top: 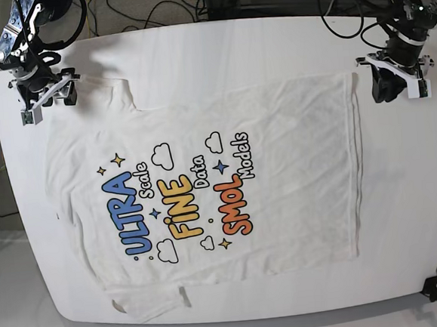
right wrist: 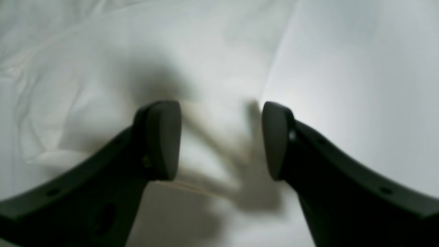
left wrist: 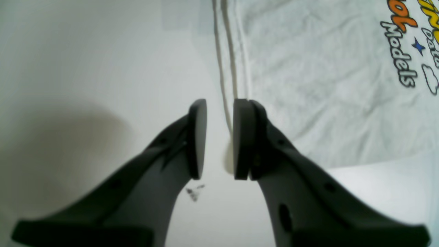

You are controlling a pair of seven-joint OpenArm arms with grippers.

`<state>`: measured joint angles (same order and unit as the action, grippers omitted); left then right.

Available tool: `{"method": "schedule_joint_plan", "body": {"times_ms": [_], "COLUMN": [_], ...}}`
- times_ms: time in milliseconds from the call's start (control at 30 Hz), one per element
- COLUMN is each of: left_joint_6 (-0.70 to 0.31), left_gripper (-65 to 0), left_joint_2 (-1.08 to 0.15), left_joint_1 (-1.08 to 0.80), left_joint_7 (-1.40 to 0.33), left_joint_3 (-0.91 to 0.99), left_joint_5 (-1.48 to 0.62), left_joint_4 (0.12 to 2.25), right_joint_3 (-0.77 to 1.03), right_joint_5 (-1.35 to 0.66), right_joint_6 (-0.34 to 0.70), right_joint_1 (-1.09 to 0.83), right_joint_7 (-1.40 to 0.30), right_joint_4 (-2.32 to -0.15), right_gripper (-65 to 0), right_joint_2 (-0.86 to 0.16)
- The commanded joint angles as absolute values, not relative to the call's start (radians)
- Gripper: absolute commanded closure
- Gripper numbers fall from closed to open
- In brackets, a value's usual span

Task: Fold the T-shirt properly
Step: 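Grasp the shirt's shoulder edges with both grippers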

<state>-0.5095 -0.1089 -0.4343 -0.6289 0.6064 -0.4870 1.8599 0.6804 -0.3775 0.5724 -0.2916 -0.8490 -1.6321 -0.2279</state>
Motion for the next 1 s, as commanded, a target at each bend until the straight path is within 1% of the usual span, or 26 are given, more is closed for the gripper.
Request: {"method": "schedule_joint_plan", "body": {"times_ms": [0, 200, 467, 767, 800, 967], "left_joint_6": [-0.513, -0.515, -0.512, -0.513, -0.508, -0.526], "left_gripper": [-12.2, -12.4, -12.4, -12.3, -11.6, -11.4], "left_joint_2": [-0.117, -0.115, -0.119, -0.117, -0.117, -0.160], "left_joint_1": [-0.432, -0.430, -0.431, -0.434, -0.428, -0.416], "left_joint_7": [-0.603, -0.607, -0.610, -0.614, -0.621, -0.655], "left_joint_3": [0.610, 0.607, 0.609, 0.605, 0.608, 0.616], "left_joint_5": [-0.502, -0.501, -0.504, -0.504, -0.496, -0.557], "left_joint_4": [1.879, 1.877, 1.881, 1.880, 1.871, 1.816], "right_joint_3": [0.674, 0.623, 0.613, 0.578, 0.592, 0.588], "right_joint_5": [-0.395, -0.393, -0.397, -0.396, -0.390, -0.389], "right_joint_6": [0.569, 0.555, 0.571, 0.587, 0.578, 0.580], "right_joint_1": [-0.286, -0.287, -0.283, -0.293, -0.280, -0.279], "right_joint_7": [-0.830, -0.828, -0.832, -0.842, -0.818, -0.828], "right_joint_4": [-1.632, -1.605, -1.516, -1.513, -1.515, -1.508], "right_gripper": [-35.9, -35.8, -35.6, -35.4, -35.6, -35.4], "right_joint_2": [-0.275, -0.320, -0.304, -0.265, -0.281, -0.281]}}
